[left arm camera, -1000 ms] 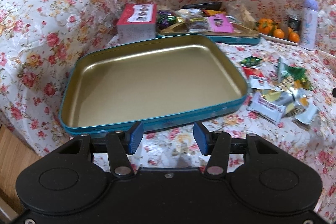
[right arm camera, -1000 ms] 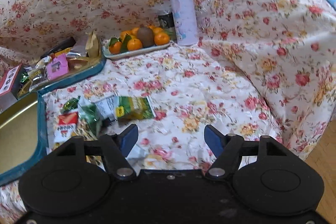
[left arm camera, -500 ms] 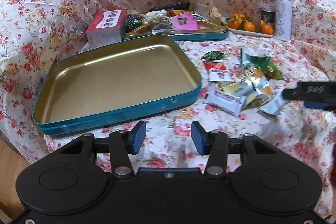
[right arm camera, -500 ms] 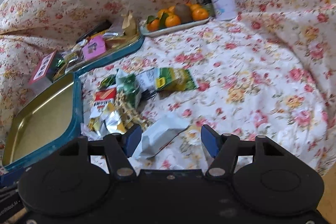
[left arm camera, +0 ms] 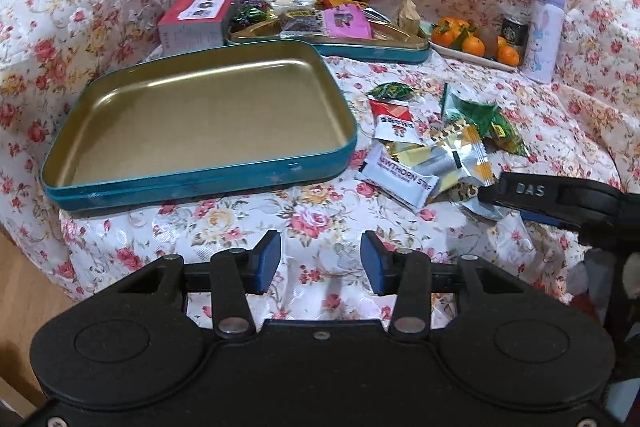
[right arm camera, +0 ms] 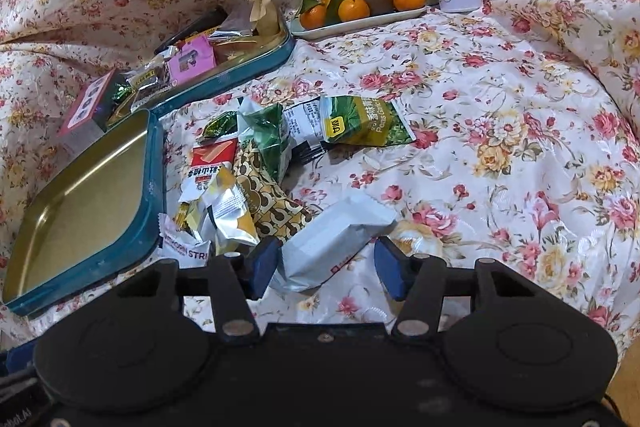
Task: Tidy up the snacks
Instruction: 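Move the right tool toward the white snack bar while the left tool approaches the hawthorn strip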
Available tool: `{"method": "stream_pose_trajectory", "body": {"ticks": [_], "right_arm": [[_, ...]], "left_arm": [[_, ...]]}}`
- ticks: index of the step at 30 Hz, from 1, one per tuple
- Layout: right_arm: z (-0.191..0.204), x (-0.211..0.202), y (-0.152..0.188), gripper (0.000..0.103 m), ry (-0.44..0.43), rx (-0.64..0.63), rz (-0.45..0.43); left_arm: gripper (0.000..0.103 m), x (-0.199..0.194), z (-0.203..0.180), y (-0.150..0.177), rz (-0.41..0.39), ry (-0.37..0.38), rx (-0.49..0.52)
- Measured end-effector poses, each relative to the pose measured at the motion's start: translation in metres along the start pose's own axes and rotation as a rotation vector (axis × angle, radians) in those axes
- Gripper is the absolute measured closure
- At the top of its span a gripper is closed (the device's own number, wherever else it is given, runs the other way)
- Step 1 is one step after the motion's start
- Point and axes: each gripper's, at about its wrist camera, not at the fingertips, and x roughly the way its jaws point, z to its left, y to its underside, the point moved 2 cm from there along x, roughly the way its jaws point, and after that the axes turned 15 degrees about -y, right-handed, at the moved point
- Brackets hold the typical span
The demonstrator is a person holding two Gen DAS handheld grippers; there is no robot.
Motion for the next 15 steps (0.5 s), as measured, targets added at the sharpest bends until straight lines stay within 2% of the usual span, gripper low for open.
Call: {"method": "stream_pose_trajectory", "body": {"ticks": [3,10,15], "right_arm": [[0.003,0.002,-0.001,0.048,0.023,-0.041,-0.004],[-0.001,0.0,-0.001,0.063,0.081,-0.122,-0.011],[-0.011,-0.004,-0.005,0.065,0.131,-0.146,-0.035]], "left_arm": [[0.052,0.001,-0.007,-0.003,-0.001,0.01,0.015],[0.052,0.006,-0.025,-0.013,0.01,0.055,0.031],[0.052,0.014,-0.035,-0.022,0.032,0.086,0.016]]}}
